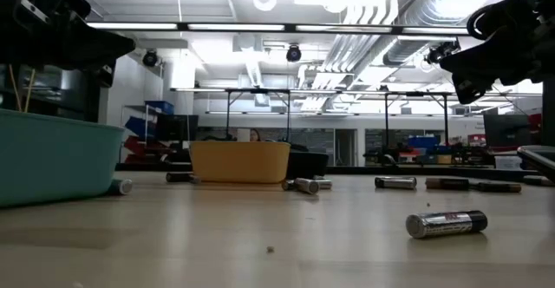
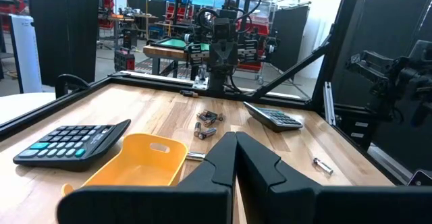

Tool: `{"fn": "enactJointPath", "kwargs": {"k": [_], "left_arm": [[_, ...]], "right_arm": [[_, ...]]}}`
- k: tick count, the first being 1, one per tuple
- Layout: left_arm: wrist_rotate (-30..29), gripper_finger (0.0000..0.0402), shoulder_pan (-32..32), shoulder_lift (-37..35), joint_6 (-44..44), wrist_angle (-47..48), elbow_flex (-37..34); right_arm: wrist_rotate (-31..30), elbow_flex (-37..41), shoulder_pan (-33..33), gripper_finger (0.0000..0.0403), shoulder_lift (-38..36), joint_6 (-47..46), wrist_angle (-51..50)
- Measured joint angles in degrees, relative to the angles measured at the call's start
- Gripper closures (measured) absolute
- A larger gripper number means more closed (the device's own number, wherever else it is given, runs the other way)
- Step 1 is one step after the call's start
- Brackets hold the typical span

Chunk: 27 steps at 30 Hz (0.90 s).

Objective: Sort batteries

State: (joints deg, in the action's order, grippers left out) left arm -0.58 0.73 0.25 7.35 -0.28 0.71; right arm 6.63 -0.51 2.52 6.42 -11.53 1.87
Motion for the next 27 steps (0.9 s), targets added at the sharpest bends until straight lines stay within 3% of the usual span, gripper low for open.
{"fn": "enactJointPath", "kwargs": {"k": [18,23,25,27], "left_arm": [[0.00,0.0401,-0.01,0.00,-0.02,0.00,0.00],[-0.02,0.0401,-0.02,0.02,0.00,0.00,0.00],[0.00,0.0401,-0.02,0.02,0.00,-0.01,0.00],[0.00,0.0401,-0.02,0.01,0.00,-0.01,0.00]], "right_arm": [[-0.05,0.00,-0.02,0.0402,0.00,0.06,0.01],[-10.65,0.00,0.15,0.0402,0.10,0.85,4.68],[-15.97,-0.11,0.29,0.0402,0.10,-8.83,16.37],[-26.61,-0.82,0.99,0.0402,0.12,-20.13,27.86]]}}
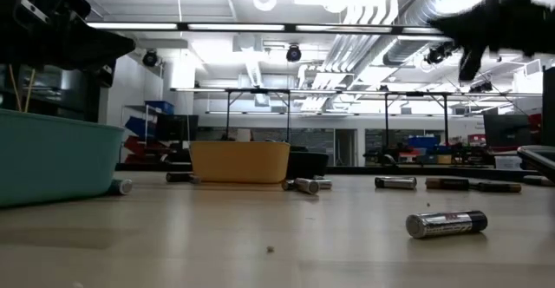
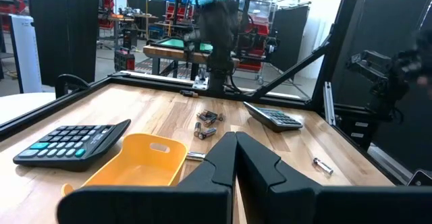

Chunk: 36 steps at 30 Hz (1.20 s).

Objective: Sort batteries
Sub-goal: Put the black battery into the yellow bin

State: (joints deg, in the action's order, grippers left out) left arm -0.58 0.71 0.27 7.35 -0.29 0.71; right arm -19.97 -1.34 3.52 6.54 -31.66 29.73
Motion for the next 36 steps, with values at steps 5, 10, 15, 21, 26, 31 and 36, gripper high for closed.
{"fn": "enactJointPath", "kwargs": {"k": [5,10,15,21,26,31,36], "left_arm": [[-0.02,0.0401,0.00,0.00,0.00,0.01,0.00],[-0.04,0.0401,0.01,0.01,0.00,-0.01,0.00],[-0.07,0.0401,0.01,0.01,0.00,-0.01,0.00],[-0.07,0.0401,0.00,0.01,0.00,-0.01,0.00],[-0.04,0.0401,0.01,0.01,0.00,-0.01,0.00],[-0.04,0.0401,0.01,0.01,0.00,0.01,0.00],[-0.04,0.0401,0.00,0.01,0.00,0.01,0.00]], "right_arm": [[2.90,-9.46,3.54,0.0402,4.50,-10.90,-18.57],[26.95,-19.99,4.35,0.0402,20.99,-7.17,-50.67],[30.61,-24.80,4.17,0.0402,33.97,-0.61,-57.01],[35.80,-29.26,2.73,0.0368,50.74,4.31,-54.67],[29.57,-35.80,0.47,0.0294,65.27,10.58,-55.73],[23.12,-43.85,0.08,0.0243,78.44,12.96,-63.24],[22.08,-51.31,0.08,0.0237,86.83,13.74,-71.94]]}}
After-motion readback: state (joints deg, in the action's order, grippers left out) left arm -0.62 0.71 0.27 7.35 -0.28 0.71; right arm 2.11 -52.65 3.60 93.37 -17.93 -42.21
